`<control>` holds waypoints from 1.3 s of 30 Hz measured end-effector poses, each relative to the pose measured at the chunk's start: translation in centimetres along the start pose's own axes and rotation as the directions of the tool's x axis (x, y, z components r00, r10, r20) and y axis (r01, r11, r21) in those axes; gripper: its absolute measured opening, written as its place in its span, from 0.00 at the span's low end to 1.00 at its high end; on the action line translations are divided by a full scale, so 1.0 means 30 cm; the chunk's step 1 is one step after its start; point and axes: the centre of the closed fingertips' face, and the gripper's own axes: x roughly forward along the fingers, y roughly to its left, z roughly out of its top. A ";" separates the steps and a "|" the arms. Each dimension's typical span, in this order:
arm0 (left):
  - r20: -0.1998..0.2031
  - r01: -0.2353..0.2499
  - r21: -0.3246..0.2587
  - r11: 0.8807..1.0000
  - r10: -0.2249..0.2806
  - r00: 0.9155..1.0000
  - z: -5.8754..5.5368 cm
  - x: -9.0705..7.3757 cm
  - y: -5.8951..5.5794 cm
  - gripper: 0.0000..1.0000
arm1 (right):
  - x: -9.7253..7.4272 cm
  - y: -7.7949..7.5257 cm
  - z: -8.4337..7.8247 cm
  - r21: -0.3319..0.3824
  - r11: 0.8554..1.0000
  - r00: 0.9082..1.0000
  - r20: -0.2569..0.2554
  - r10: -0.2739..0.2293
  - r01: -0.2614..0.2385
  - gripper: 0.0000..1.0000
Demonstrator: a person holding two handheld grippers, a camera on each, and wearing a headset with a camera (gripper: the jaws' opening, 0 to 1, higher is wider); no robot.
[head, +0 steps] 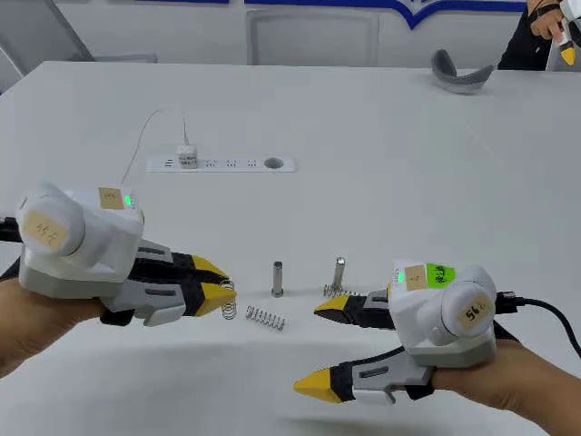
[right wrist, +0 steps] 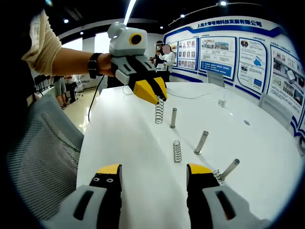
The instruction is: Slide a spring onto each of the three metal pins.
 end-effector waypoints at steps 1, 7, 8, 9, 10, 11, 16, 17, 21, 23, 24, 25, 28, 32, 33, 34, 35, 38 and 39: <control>-0.001 -0.010 -0.001 1.000 0.010 1.000 -0.002 -0.004 0.009 0.10 | -0.004 -0.003 -0.002 0.002 1.000 1.000 0.000 -0.004 0.004 0.57; -0.003 -0.063 -0.026 0.998 0.063 0.998 -0.014 -0.028 0.072 0.10 | -0.031 -0.022 -0.025 0.030 0.999 1.000 -0.003 -0.028 0.028 0.60; -0.004 -0.069 -0.029 0.997 0.069 0.998 -0.016 -0.030 0.079 0.10 | -0.035 -0.024 -0.027 0.031 0.999 0.999 -0.003 -0.032 0.032 0.60; -0.004 -0.079 -0.032 0.996 0.079 0.997 -0.019 -0.035 0.091 0.10 | -0.041 -0.027 -0.032 0.034 0.999 0.999 -0.003 -0.038 0.038 0.60; -0.004 -0.086 -0.035 0.996 0.086 0.996 -0.020 -0.038 0.099 0.10 | -0.045 -0.029 -0.035 0.037 0.998 0.999 -0.003 -0.041 0.041 0.60; -0.003 -0.092 -0.038 0.995 0.092 0.996 -0.021 -0.042 0.107 0.10 | -0.049 -0.033 -0.038 0.040 0.998 0.999 -0.004 -0.044 0.045 0.61; -0.002 -0.126 -0.057 0.990 0.126 0.992 -0.032 -0.059 0.155 0.10 | -0.074 -0.048 -0.055 0.058 0.996 0.998 -0.006 -0.067 0.067 0.62; -0.003 -0.133 -0.060 0.989 0.133 0.991 -0.034 -0.062 0.165 0.10 | -0.080 -0.053 -0.059 0.065 0.995 0.997 -0.006 -0.071 0.071 0.62; -0.004 -0.151 -0.070 0.986 0.151 0.989 -0.038 -0.073 0.189 0.10 | -0.098 -0.064 -0.071 0.074 0.993 0.996 -0.006 -0.087 0.088 0.63; -0.002 -0.161 -0.078 0.984 0.161 0.987 -0.039 -0.079 0.202 0.10 | -0.109 -0.069 -0.080 0.082 0.992 0.995 -0.007 -0.097 0.097 0.63; -0.001 -0.166 -0.082 0.983 0.166 0.986 -0.040 -0.081 0.210 0.10 | -0.115 -0.073 -0.086 0.088 0.991 0.995 -0.009 -0.104 0.104 0.64; 0.000 -0.169 -0.086 0.982 0.170 0.985 -0.040 -0.082 0.215 0.10 | -0.119 -0.077 -0.091 0.092 0.990 0.994 -0.011 -0.109 0.109 0.64; 0.005 -0.178 -0.098 0.979 0.180 0.984 -0.040 -0.083 0.232 0.10 | -0.135 -0.091 -0.103 0.106 0.986 0.992 -0.013 -0.125 0.126 0.66; 0.001 -0.187 -0.104 0.977 0.189 0.982 -0.042 -0.079 0.245 0.10 | -0.156 -0.111 -0.110 0.129 0.980 0.988 -0.007 -0.154 0.154 0.69; 0.000 -0.189 -0.105 0.976 0.190 0.982 -0.043 -0.078 0.247 0.10 | -0.158 -0.113 -0.113 0.134 0.978 0.987 -0.009 -0.157 0.157 0.70; -0.001 -0.190 -0.106 0.976 0.191 0.982 -0.043 -0.076 0.249 0.10 | -0.161 -0.116 -0.117 0.144 0.977 0.987 -0.012 -0.159 0.159 0.70; -0.002 -0.190 -0.109 0.976 0.191 0.982 -0.045 -0.075 0.251 0.10 | -0.162 -0.118 -0.118 0.145 0.976 0.987 -0.013 -0.163 0.163 0.70; -0.006 -0.193 -0.111 0.975 0.193 0.981 -0.051 -0.070 0.258 0.10 | -0.167 -0.129 -0.120 0.147 0.972 0.983 -0.015 -0.181 0.181 0.74; -0.007 -0.192 -0.113 0.975 0.192 0.981 -0.051 -0.067 0.259 0.10 | -0.168 -0.132 -0.118 0.150 0.971 0.982 -0.011 -0.186 0.186 0.75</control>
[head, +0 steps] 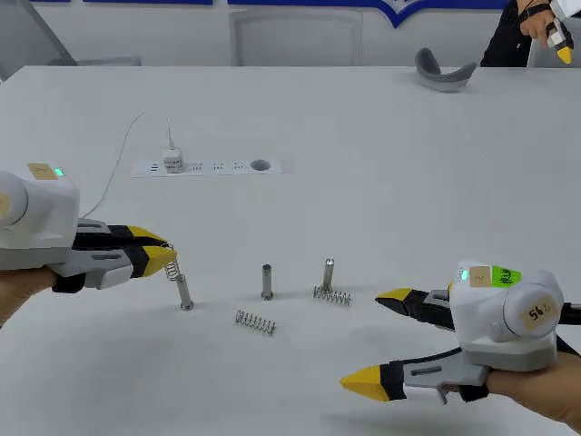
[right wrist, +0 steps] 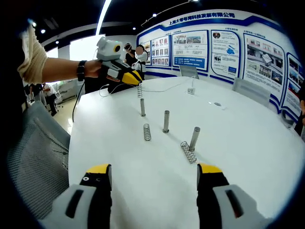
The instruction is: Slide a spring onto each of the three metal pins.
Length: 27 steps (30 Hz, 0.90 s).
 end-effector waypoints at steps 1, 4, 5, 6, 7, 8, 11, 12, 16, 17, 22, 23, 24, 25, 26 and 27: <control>-0.002 0.000 0.001 1.000 0.000 1.000 -0.001 0.002 0.000 0.10 | 0.000 -0.004 0.001 -0.001 1.000 1.000 0.002 -0.005 0.005 0.76; -0.002 0.004 0.001 1.000 -0.004 1.000 0.001 0.008 -0.002 0.10 | 0.002 -0.011 0.001 0.005 1.000 1.000 0.004 -0.014 0.014 0.80; -0.003 0.003 0.003 1.000 -0.003 1.000 0.001 0.012 -0.001 0.10 | 0.003 -0.012 -0.002 0.007 1.000 1.000 0.002 -0.014 0.014 0.80; -0.003 0.004 0.004 1.000 -0.004 1.000 0.002 0.013 -0.001 0.10 | 0.003 -0.013 -0.003 0.008 1.000 1.000 0.001 -0.016 0.016 0.81; -0.003 0.004 0.004 1.000 -0.004 1.000 0.003 0.015 -0.001 0.10 | 0.003 -0.014 -0.004 0.007 1.000 1.000 0.001 -0.016 0.016 0.81; -0.002 0.006 0.003 1.000 -0.006 1.000 0.004 0.017 -0.001 0.10 | 0.003 -0.013 -0.004 0.008 1.000 1.000 0.001 -0.015 0.015 0.81; -0.005 0.008 0.001 1.000 -0.008 1.000 0.002 0.022 -0.001 0.10 | 0.004 -0.012 -0.006 0.009 1.000 1.000 -0.001 -0.015 0.015 0.81; -0.004 0.009 0.001 1.000 -0.009 1.000 0.002 0.023 -0.001 0.10 | 0.005 -0.013 -0.007 0.011 1.000 1.000 -0.002 -0.014 0.014 0.81; -0.007 0.009 0.000 1.000 -0.009 1.000 0.001 0.024 -0.003 0.10 | 0.006 -0.011 -0.008 0.013 1.000 1.000 -0.002 -0.010 0.010 0.81; -0.010 0.008 0.000 1.000 -0.008 1.000 -0.001 0.024 -0.002 0.10 | 0.006 -0.010 -0.009 0.014 1.000 1.000 -0.002 -0.010 0.010 0.81; -0.014 0.011 -0.005 1.000 -0.011 1.000 -0.008 0.026 -0.003 0.10 | 0.010 -0.007 -0.011 0.015 1.000 1.000 -0.004 -0.005 0.005 0.81; -0.016 0.011 -0.005 1.000 -0.011 1.000 -0.010 0.029 -0.003 0.10 | 0.011 -0.006 -0.012 0.016 1.000 1.000 -0.006 -0.004 0.004 0.81; -0.017 0.010 -0.003 1.000 -0.010 1.000 -0.012 0.030 -0.003 0.10 | 0.011 -0.006 -0.012 0.016 1.000 1.000 -0.006 -0.003 0.003 0.81; -0.018 0.010 -0.005 1.000 -0.011 1.000 -0.014 0.032 -0.003 0.10 | 0.011 -0.004 -0.011 0.016 1.000 1.000 -0.006 -0.002 0.002 0.81; -0.018 0.010 -0.007 1.000 -0.011 1.000 -0.015 0.033 -0.003 0.10 | 0.011 -0.004 -0.011 0.017 1.000 1.000 -0.005 -0.002 0.002 0.81; -0.018 0.009 -0.007 1.000 -0.009 1.000 -0.016 0.034 -0.002 0.10 | 0.011 -0.004 -0.011 0.017 1.000 1.000 -0.005 -0.002 0.002 0.81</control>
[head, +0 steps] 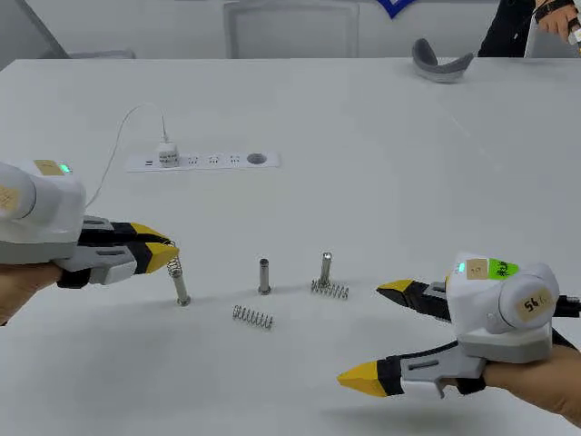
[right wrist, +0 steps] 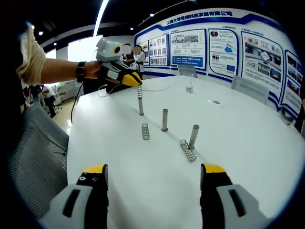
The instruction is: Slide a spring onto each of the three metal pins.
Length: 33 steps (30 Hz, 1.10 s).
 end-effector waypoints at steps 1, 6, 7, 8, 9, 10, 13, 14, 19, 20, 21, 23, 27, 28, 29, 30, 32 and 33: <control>-0.001 0.000 -0.001 1.000 0.000 1.000 -0.003 0.002 0.000 0.10 | 0.000 -0.001 0.000 0.001 1.000 1.000 0.000 -0.001 0.001 0.81; -0.003 0.004 -0.002 1.000 -0.004 1.000 -0.015 0.010 -0.005 0.10 | 0.002 -0.001 -0.002 0.003 1.000 1.000 -0.001 0.000 0.000 0.80; -0.003 0.003 -0.004 1.000 -0.003 1.000 -0.018 0.011 -0.005 0.10 | 0.002 0.000 -0.003 0.004 1.000 1.000 -0.001 0.000 0.000 0.80; -0.005 0.002 -0.004 1.000 -0.002 1.000 -0.022 0.013 -0.006 0.10 | 0.003 0.001 -0.004 0.004 1.000 1.000 -0.002 0.002 -0.002 0.80; -0.005 0.002 -0.005 1.000 -0.002 1.000 -0.024 0.015 -0.006 0.10 | 0.004 0.001 -0.004 0.003 1.000 1.000 -0.003 0.003 -0.003 0.80; -0.006 0.002 -0.006 1.000 -0.002 1.000 -0.027 0.016 -0.006 0.10 | 0.004 0.002 -0.004 0.003 1.000 1.000 -0.003 0.003 -0.003 0.80; -0.013 0.002 -0.006 1.000 -0.002 1.000 -0.039 0.023 -0.009 0.10 | 0.005 0.003 -0.004 0.005 1.000 1.000 -0.002 0.004 -0.004 0.80; -0.014 0.002 -0.006 1.000 -0.002 1.000 -0.042 0.025 -0.010 0.10 | 0.005 0.003 -0.004 0.005 1.000 1.000 -0.002 0.004 -0.004 0.80; -0.025 -0.001 -0.009 1.000 0.000 1.000 -0.062 0.038 -0.012 0.10 | 0.005 0.002 -0.006 0.007 1.000 1.000 -0.004 0.005 -0.005 0.80; -0.027 0.000 -0.008 1.000 0.000 1.000 -0.066 0.040 -0.013 0.10 | 0.005 0.002 -0.006 0.008 1.000 1.000 -0.004 0.005 -0.005 0.80; -0.031 0.001 -0.008 1.000 -0.001 1.000 -0.070 0.044 -0.014 0.10 | 0.005 0.002 -0.007 0.008 1.000 1.000 -0.004 0.005 -0.005 0.80; -0.035 0.001 -0.006 1.000 -0.002 0.999 -0.077 0.048 -0.015 0.10 | 0.005 0.003 -0.008 0.009 1.000 1.000 -0.005 0.006 -0.006 0.80; -0.042 0.002 -0.004 1.000 -0.002 0.999 -0.087 0.055 -0.017 0.10 | 0.006 0.005 -0.009 0.009 1.000 1.000 -0.007 0.008 -0.008 0.79; -0.045 0.001 -0.002 1.000 -0.001 0.999 -0.092 0.058 -0.017 0.10 | 0.006 0.006 -0.009 0.009 1.000 1.000 -0.007 0.009 -0.009 0.79; -0.048 0.001 -0.002 1.000 -0.001 0.999 -0.096 0.059 -0.017 0.10 | 0.006 0.007 -0.008 0.009 1.000 1.000 -0.006 0.009 -0.009 0.79; -0.049 0.002 -0.002 1.000 -0.002 0.999 -0.099 0.061 -0.017 0.10 | 0.006 0.008 -0.007 0.009 1.000 1.000 -0.005 0.010 -0.010 0.79; -0.054 0.001 -0.001 1.000 -0.001 0.999 -0.107 0.064 -0.017 0.10 | 0.007 0.009 -0.007 0.008 1.000 1.000 -0.006 0.010 -0.009 0.79; -0.056 0.002 -0.002 1.000 -0.002 0.998 -0.111 0.065 -0.018 0.10 | 0.007 0.009 -0.008 0.009 1.000 1.000 -0.007 0.010 -0.010 0.79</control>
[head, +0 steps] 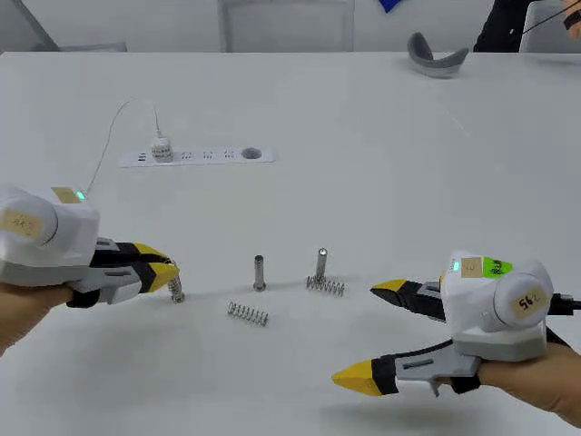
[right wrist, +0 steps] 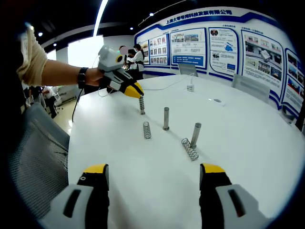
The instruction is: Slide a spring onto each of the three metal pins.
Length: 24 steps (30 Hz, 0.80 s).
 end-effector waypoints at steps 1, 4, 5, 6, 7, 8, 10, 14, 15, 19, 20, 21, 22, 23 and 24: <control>-0.001 0.000 0.000 1.000 0.000 1.000 -0.002 0.001 0.000 0.10 | 0.000 0.001 0.000 0.000 1.000 1.000 0.000 0.000 0.000 0.79; -0.006 -0.002 0.001 1.000 0.002 1.000 -0.011 0.004 0.001 0.10 | 0.000 0.001 -0.001 0.000 1.000 1.000 -0.001 0.001 -0.001 0.79; -0.008 -0.003 0.000 1.000 0.003 1.000 -0.015 0.005 0.002 0.10 | 0.000 0.002 -0.001 0.001 1.000 1.000 -0.001 0.001 -0.001 0.79; -0.009 -0.002 0.001 1.000 0.002 1.000 -0.017 0.006 0.002 0.10 | 0.000 0.002 -0.001 0.000 1.000 1.000 -0.001 0.001 -0.001 0.79; -0.011 -0.003 0.002 1.000 0.003 1.000 -0.019 0.007 0.002 0.10 | 0.000 0.003 -0.001 -0.001 1.000 1.000 -0.001 0.002 -0.002 0.79; -0.012 -0.001 0.003 1.000 0.001 1.000 -0.021 0.009 0.000 0.10 | 0.000 0.003 -0.001 0.000 1.000 1.000 -0.001 0.003 -0.003 0.79; -0.016 -0.002 0.008 1.000 0.002 1.000 -0.024 0.012 -0.001 0.10 | 0.000 0.004 -0.001 -0.001 1.000 1.000 -0.002 0.002 -0.002 0.79; -0.022 -0.004 0.014 1.000 0.004 1.000 -0.029 0.016 -0.002 0.10 | 0.000 0.005 0.000 -0.002 1.000 1.000 -0.001 0.003 -0.003 0.79; -0.023 -0.004 0.015 1.000 0.004 1.000 -0.032 0.017 -0.002 0.10 | 0.000 0.006 0.000 -0.002 1.000 1.000 -0.001 0.004 -0.004 0.79; -0.028 -0.004 0.025 1.000 0.005 1.000 -0.038 0.019 -0.004 0.10 | 0.000 0.006 0.000 -0.002 1.000 1.000 -0.002 0.004 -0.004 0.79; -0.028 -0.004 0.025 1.000 0.004 1.000 -0.038 0.020 -0.004 0.10 | -0.001 0.006 0.000 -0.002 1.000 1.000 -0.001 0.004 -0.004 0.79; -0.027 -0.006 0.029 1.000 0.007 1.000 -0.038 0.020 -0.002 0.10 | -0.001 0.006 0.000 -0.002 1.000 1.000 -0.001 0.004 -0.004 0.79; -0.026 -0.006 0.034 0.999 0.007 1.000 -0.038 0.020 -0.002 0.10 | -0.001 0.006 0.000 -0.002 1.000 1.000 -0.002 0.004 -0.004 0.79; -0.026 -0.008 0.035 0.999 0.008 1.000 -0.037 0.020 -0.002 0.11 | 0.000 0.007 0.000 -0.002 1.000 1.000 -0.001 0.005 -0.005 0.79; -0.026 -0.009 0.036 0.999 0.010 1.000 -0.038 0.020 -0.001 0.11 | 0.000 0.007 0.000 -0.002 1.000 1.000 -0.001 0.005 -0.005 0.79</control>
